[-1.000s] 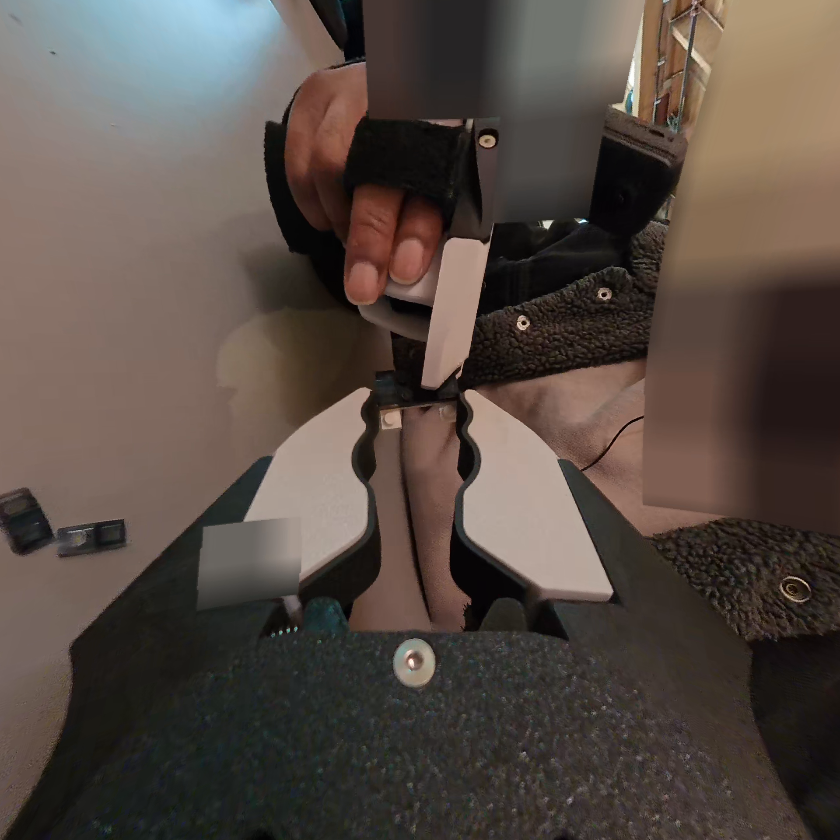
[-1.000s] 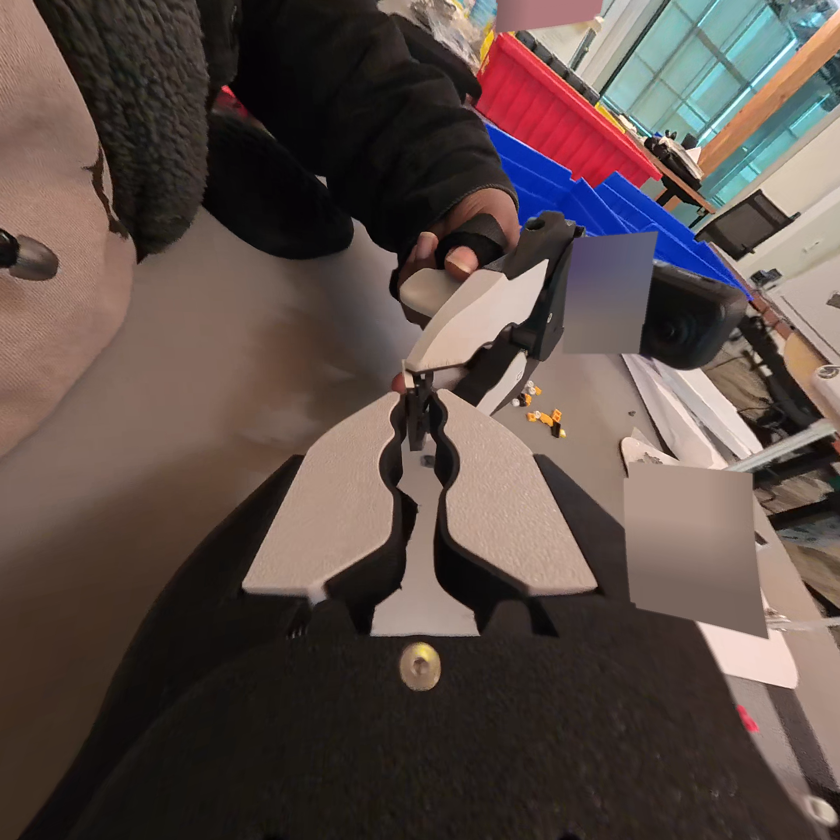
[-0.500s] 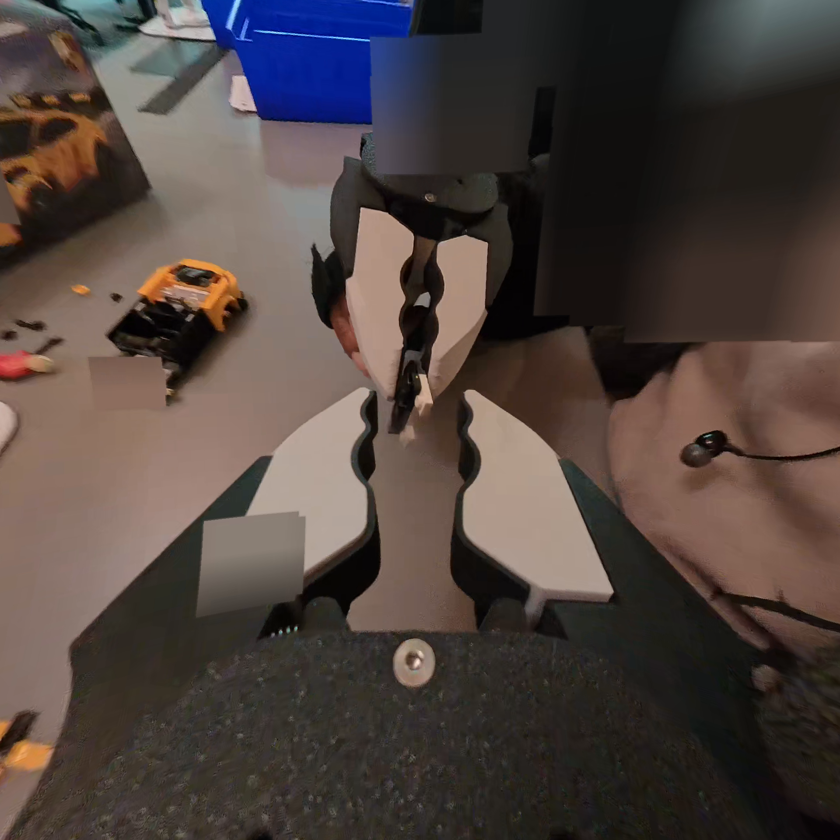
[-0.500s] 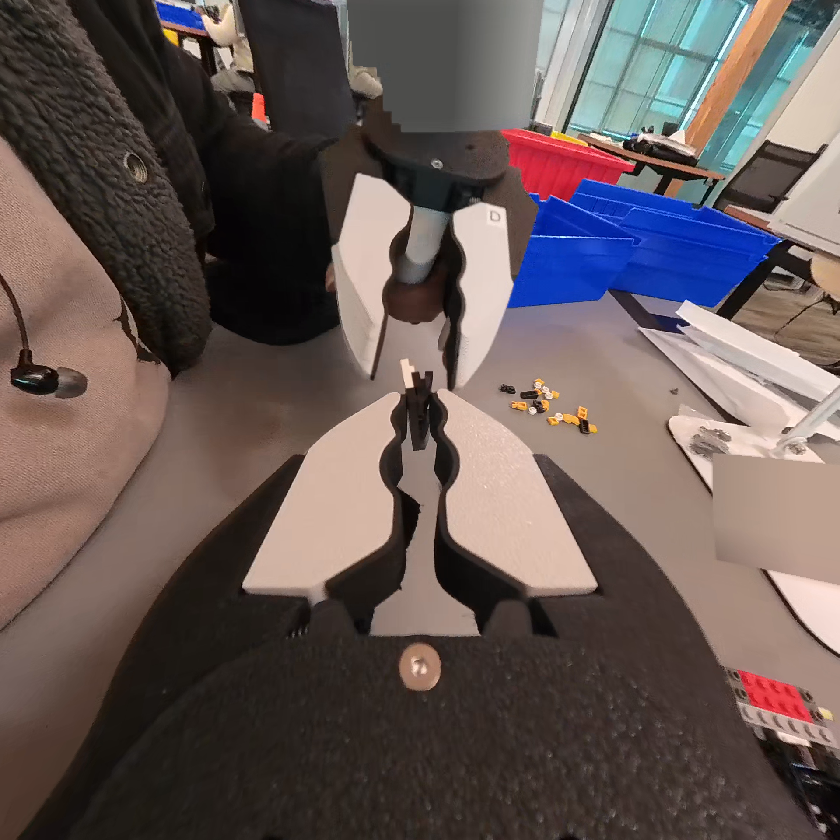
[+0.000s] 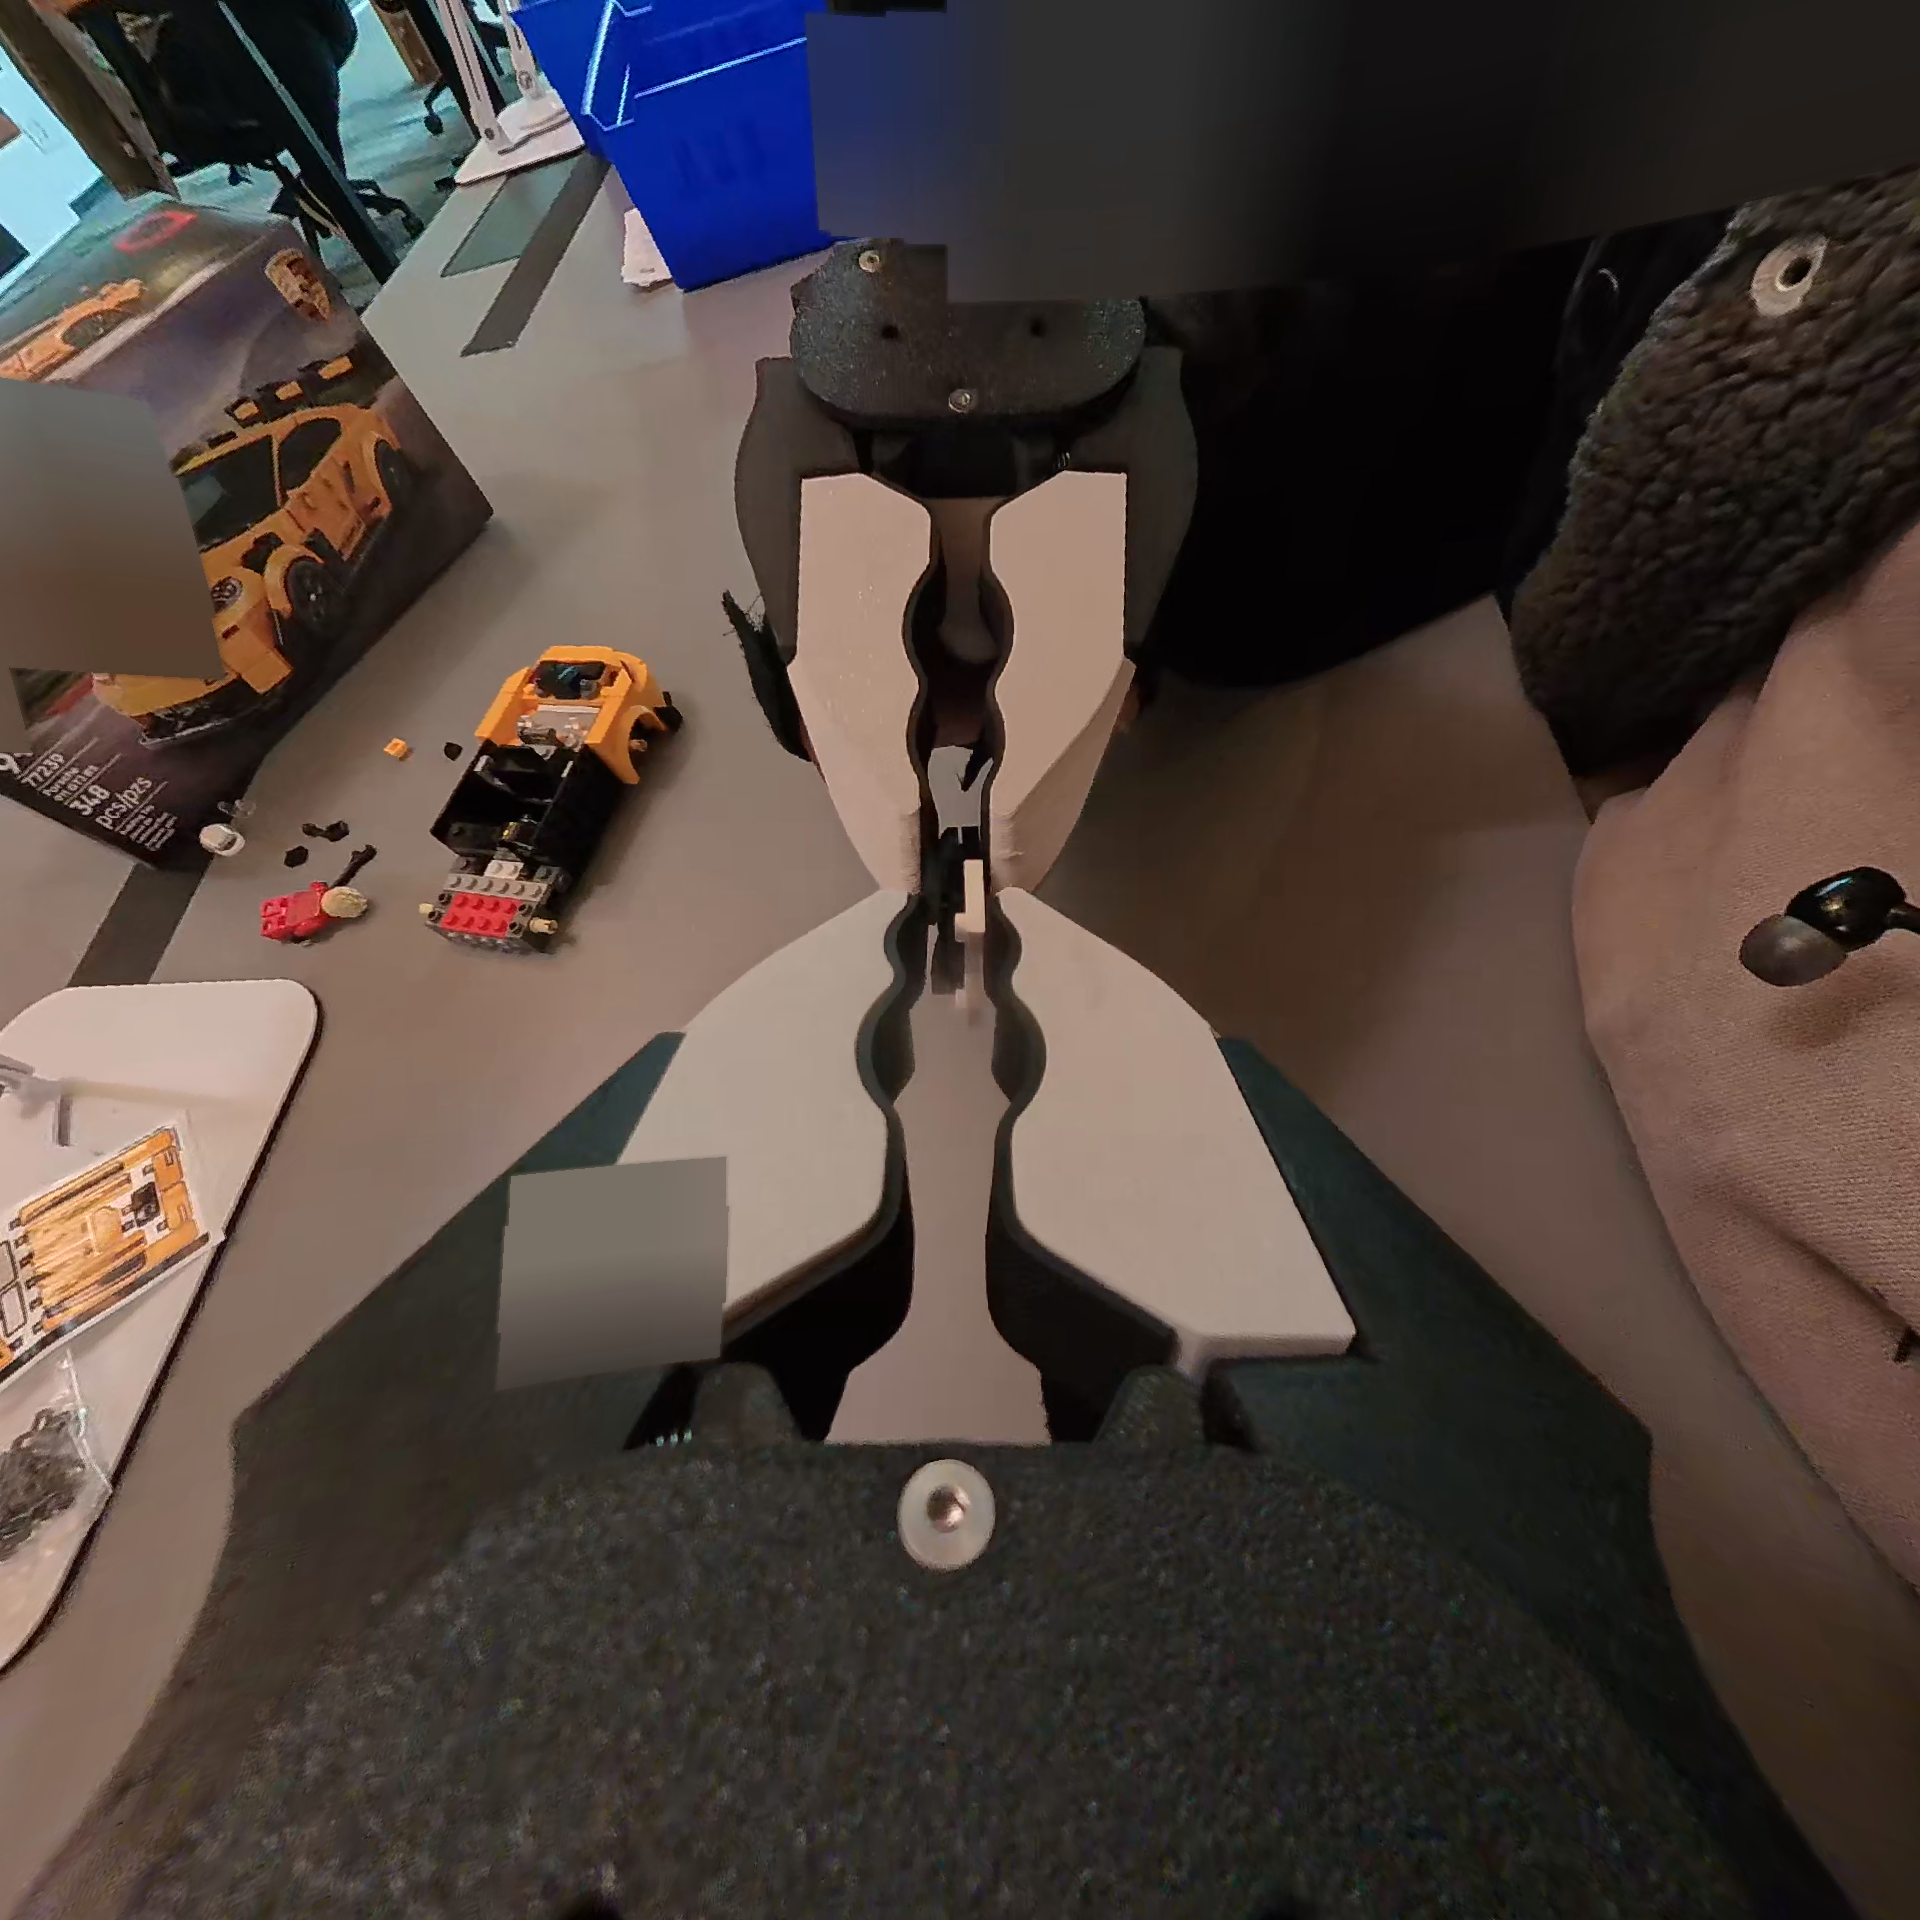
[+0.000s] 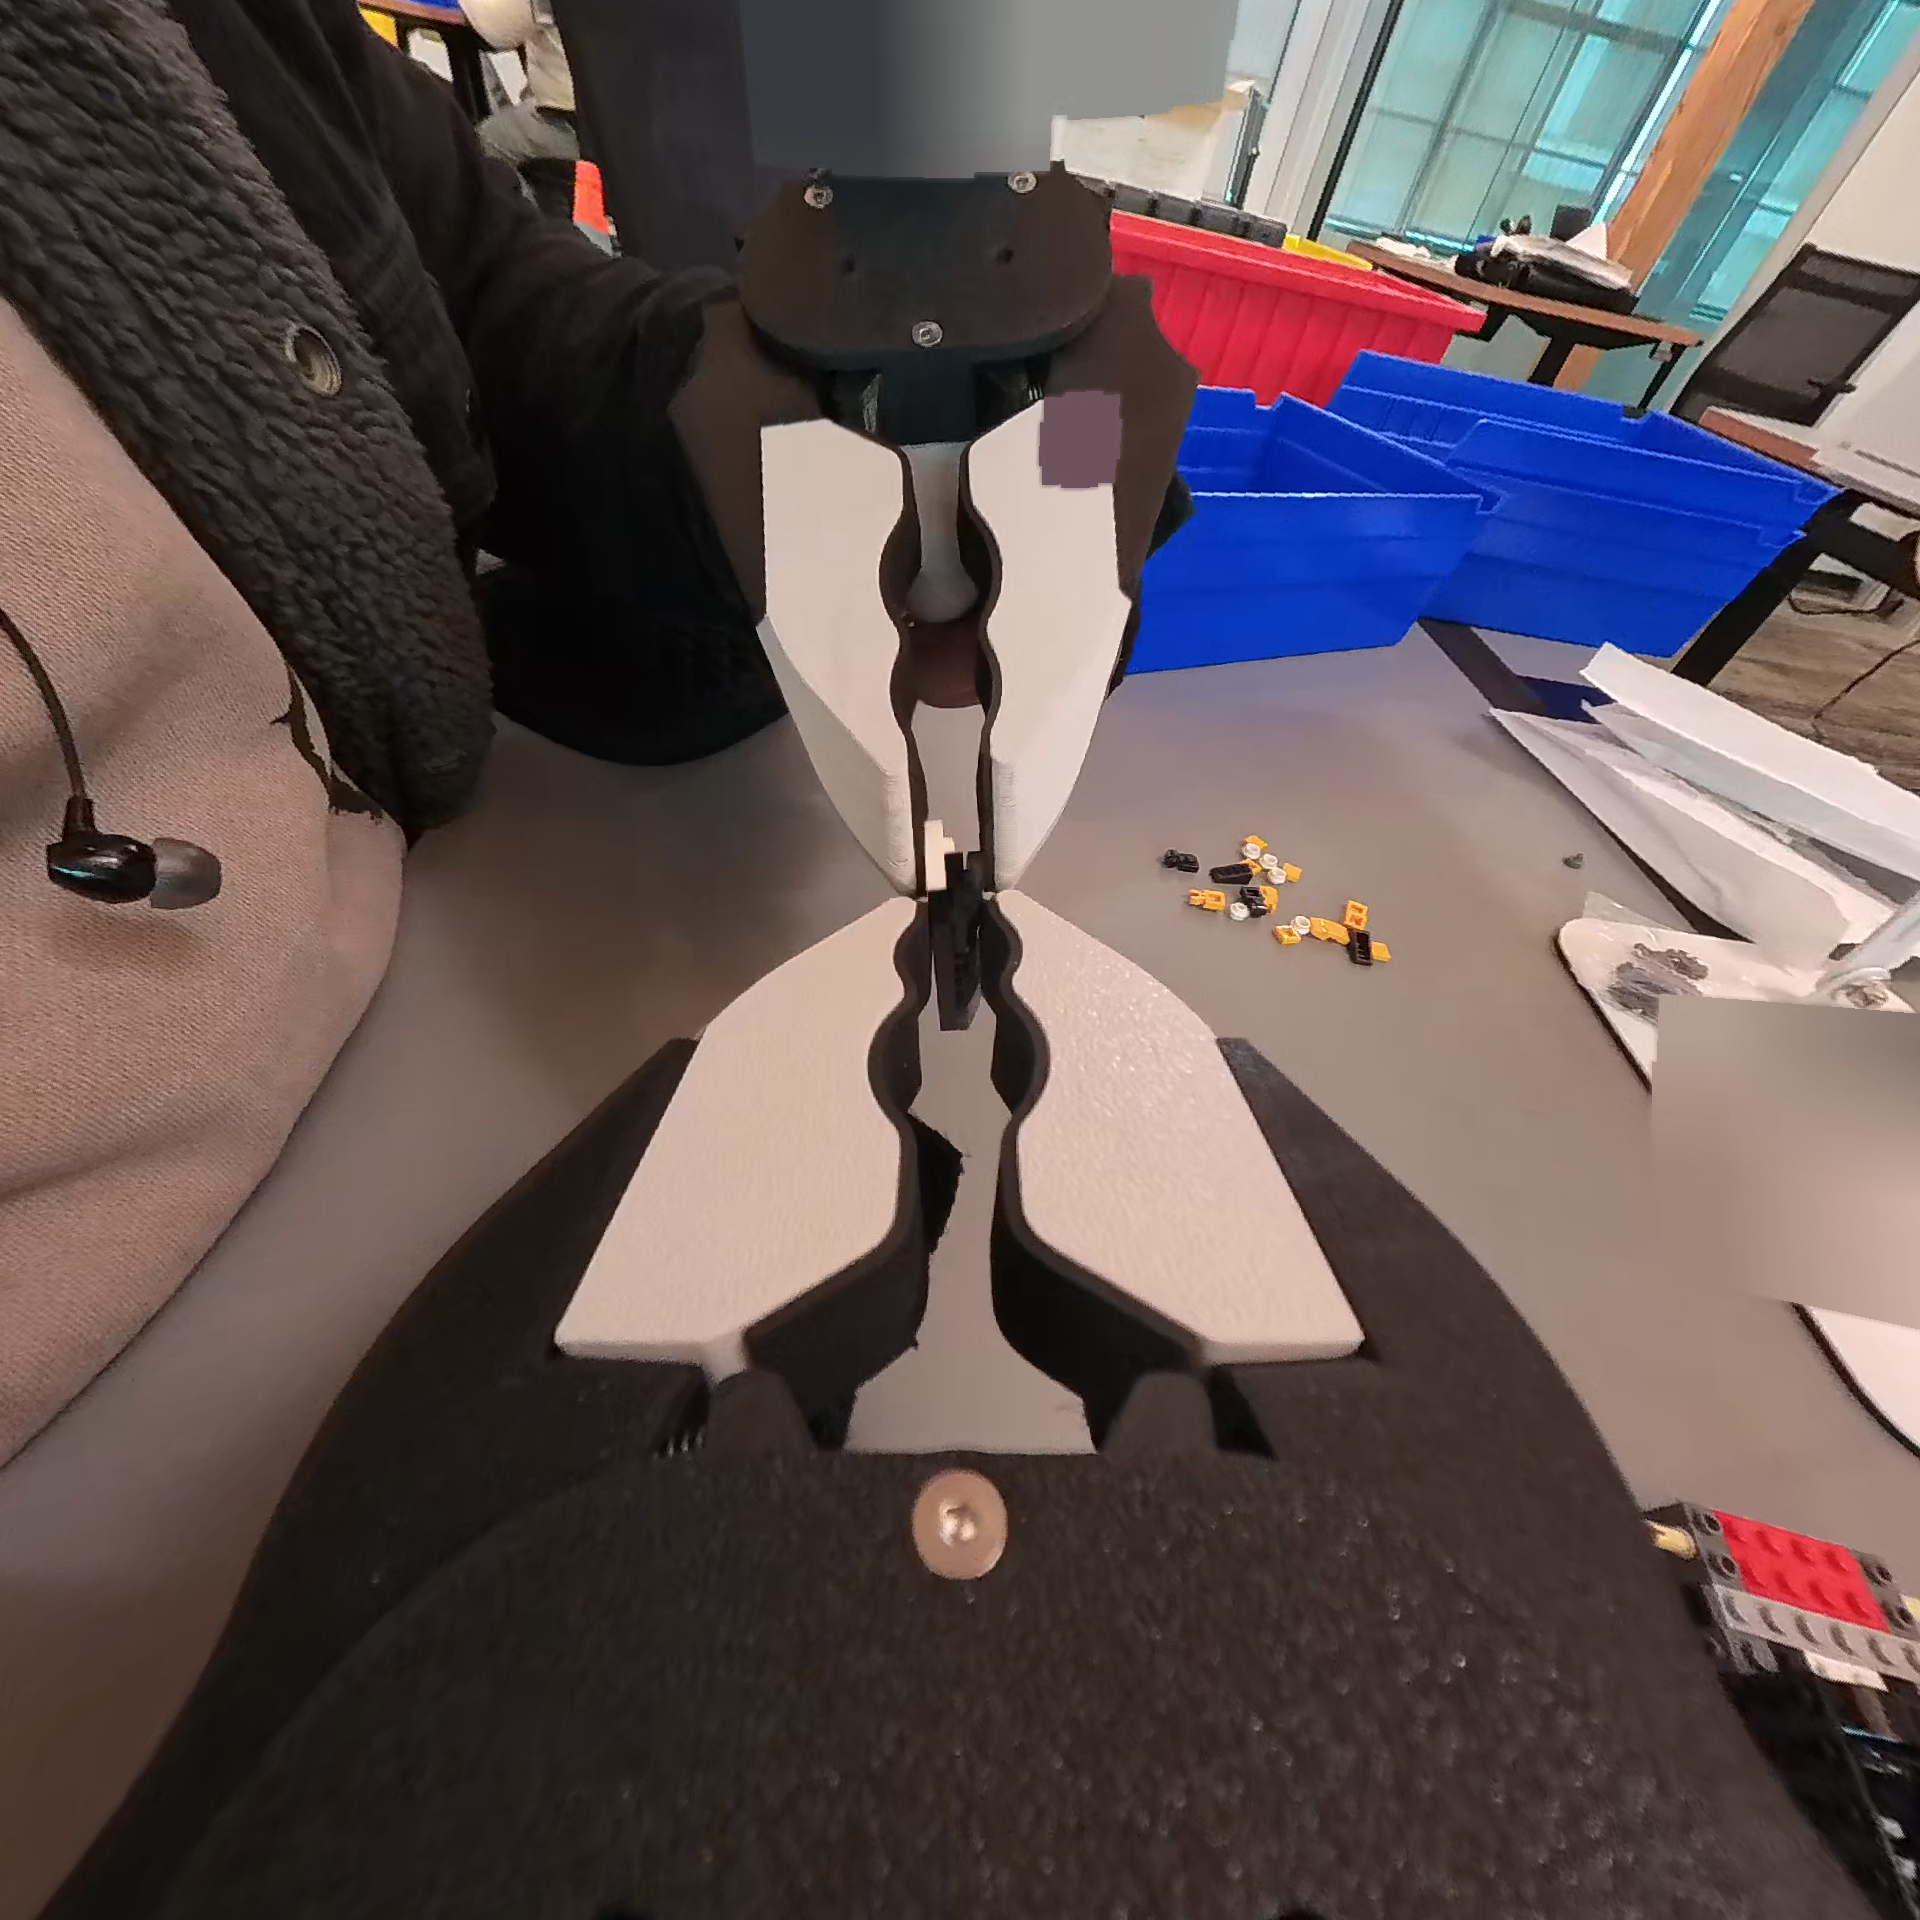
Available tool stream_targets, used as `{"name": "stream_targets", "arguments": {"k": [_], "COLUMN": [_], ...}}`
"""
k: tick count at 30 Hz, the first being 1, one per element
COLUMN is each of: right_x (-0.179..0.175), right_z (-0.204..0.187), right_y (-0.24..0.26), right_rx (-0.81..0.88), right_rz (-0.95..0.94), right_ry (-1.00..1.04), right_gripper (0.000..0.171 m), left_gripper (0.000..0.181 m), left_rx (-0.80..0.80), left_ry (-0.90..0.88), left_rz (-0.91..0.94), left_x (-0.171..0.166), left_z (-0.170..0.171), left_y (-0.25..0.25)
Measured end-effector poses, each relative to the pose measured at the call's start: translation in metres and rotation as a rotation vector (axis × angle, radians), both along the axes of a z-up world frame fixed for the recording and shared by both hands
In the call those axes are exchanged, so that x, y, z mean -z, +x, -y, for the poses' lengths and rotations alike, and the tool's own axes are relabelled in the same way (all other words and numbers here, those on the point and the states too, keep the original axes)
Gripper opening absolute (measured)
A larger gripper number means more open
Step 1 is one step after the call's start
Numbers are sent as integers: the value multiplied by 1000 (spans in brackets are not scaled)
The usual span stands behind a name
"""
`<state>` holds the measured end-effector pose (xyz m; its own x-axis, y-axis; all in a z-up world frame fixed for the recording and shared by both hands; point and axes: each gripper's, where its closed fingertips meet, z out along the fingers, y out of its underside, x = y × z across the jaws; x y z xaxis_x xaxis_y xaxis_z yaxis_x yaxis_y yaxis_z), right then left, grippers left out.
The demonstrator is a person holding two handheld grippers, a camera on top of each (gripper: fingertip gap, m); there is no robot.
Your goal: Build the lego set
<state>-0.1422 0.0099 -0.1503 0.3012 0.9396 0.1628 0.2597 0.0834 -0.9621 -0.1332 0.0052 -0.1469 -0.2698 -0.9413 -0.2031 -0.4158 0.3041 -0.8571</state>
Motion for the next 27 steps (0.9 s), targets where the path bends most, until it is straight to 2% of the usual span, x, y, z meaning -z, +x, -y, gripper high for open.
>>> {"name": "stream_targets", "arguments": {"k": [14, 27], "right_x": [-1, -6], "right_z": [-12, -10], "right_y": [3, 7], "right_rx": [89, 86], "right_rz": [30, 43], "right_ry": [21, 62], "right_gripper": [8, 8], "left_gripper": [9, 9], "left_rx": [-95, -101], "left_ry": [-7, 13], "left_rz": [69, 94], "left_x": [-1, -5], "left_z": [-12, -12], "left_y": [2, 4]}}
